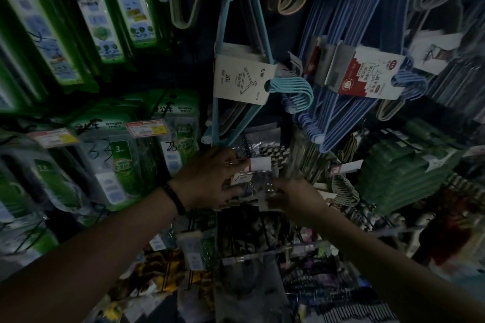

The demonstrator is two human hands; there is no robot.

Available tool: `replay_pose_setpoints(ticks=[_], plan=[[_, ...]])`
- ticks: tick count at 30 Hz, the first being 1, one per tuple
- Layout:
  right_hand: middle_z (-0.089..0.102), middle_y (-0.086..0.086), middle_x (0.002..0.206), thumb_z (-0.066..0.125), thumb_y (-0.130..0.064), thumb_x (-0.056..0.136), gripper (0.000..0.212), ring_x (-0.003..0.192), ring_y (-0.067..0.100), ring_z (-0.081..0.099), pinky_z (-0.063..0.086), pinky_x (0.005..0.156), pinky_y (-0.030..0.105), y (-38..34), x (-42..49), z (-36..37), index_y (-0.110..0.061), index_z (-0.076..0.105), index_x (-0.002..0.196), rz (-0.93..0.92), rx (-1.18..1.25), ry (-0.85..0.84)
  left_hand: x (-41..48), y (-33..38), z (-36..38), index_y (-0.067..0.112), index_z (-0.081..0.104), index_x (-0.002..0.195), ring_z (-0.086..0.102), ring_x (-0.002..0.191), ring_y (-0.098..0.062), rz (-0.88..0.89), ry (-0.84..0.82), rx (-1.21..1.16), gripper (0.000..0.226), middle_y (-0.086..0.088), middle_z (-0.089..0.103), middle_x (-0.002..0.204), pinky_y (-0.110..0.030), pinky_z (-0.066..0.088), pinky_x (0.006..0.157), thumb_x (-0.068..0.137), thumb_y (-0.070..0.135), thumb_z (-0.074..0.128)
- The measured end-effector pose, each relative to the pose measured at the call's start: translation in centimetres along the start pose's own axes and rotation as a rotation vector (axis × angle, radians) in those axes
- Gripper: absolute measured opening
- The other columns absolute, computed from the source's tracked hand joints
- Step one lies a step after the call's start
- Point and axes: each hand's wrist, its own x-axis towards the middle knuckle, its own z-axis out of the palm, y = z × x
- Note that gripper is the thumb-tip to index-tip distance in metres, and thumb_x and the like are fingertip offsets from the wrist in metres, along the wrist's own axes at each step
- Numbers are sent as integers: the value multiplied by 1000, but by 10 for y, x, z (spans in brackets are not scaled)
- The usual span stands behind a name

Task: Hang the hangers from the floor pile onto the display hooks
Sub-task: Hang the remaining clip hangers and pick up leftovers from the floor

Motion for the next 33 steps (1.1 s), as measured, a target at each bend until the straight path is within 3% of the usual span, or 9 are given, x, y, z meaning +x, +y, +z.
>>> replay_pose_setpoints(ticks=[2, 5, 10, 13, 20, 24, 27, 30, 33], plan=[[74, 0, 112, 63, -47, 96, 44, 93, 23, 72, 60, 75, 38, 11, 8, 16, -44, 42, 135, -42, -214, 88, 6, 0, -2, 38, 48, 153, 48, 125, -28, 4, 77, -24, 56, 1, 49, 136, -46, 51, 94, 101, 58, 50], [74, 8, 109, 59, -49, 97, 54, 87, 32, 73, 62, 69, 42, 25, 19, 35, -35, 35, 144, -185, -368, 165, 15, 3, -7, 35, 66, 138, 60, 121, -28, -28, 123, -56, 38, 3, 62, 135, -43, 55, 90, 102, 45, 61], [78, 6, 99, 83, -41, 81, 48, 80, 26, 77, 62, 64, 32, 31, 28, 45, -27, 68, 124, -228, -402, 309, 30, 7, -16, 44, 76, 118, 70, 105, -14, -164, 89, -193, 26, 13, 73, 125, -34, 58, 85, 96, 54, 66], [78, 4, 107, 78, -39, 86, 33, 90, 26, 76, 62, 68, 38, 32, 41, 50, -26, 76, 116, -259, -205, 349, 34, 7, -12, 47, 78, 113, 72, 102, -12, -226, 106, -205, 20, 17, 75, 120, -34, 60, 87, 96, 51, 69], [80, 6, 99, 80, -38, 86, 24, 85, 24, 75, 55, 69, 30, 40, 63, 45, -20, 83, 102, -302, -134, 569, 32, 8, -10, 48, 77, 112, 72, 100, -10, -257, 147, -224, 20, 19, 75, 118, -25, 55, 79, 94, 51, 72], [80, 9, 100, 80, -43, 85, 33, 85, 26, 77, 59, 70, 33, 47, 75, 46, -17, 81, 106, -332, -182, 505, 32, 9, -11, 50, 78, 107, 73, 97, -11, -272, 170, -237, 17, 17, 78, 113, -26, 57, 77, 90, 52, 76], [77, 14, 106, 78, -38, 90, 37, 95, 32, 74, 59, 80, 39, 48, 86, 44, -11, 77, 115, -163, -108, 346, 33, 9, -9, 50, 79, 107, 74, 98, -12, -285, 160, -254, 18, 15, 78, 114, -31, 60, 78, 88, 51, 78], [69, 20, 122, 70, -27, 97, 35, 112, 40, 65, 52, 95, 47, 52, 98, 45, -6, 69, 125, -39, 16, 237, 33, 9, -4, 49, 79, 108, 76, 93, -18, -280, 177, -254, 24, 11, 79, 112, -37, 63, 76, 88, 57, 68], [68, 30, 110, 91, 1, 67, 55, 97, 47, 70, 57, 85, 44, 53, 99, 53, 10, 68, 117, -81, -14, 406, 30, 7, 7, 46, 79, 109, 77, 93, -18, -267, 207, -281, 36, 11, 79, 112, -39, 64, 76, 89, 60, 53]])
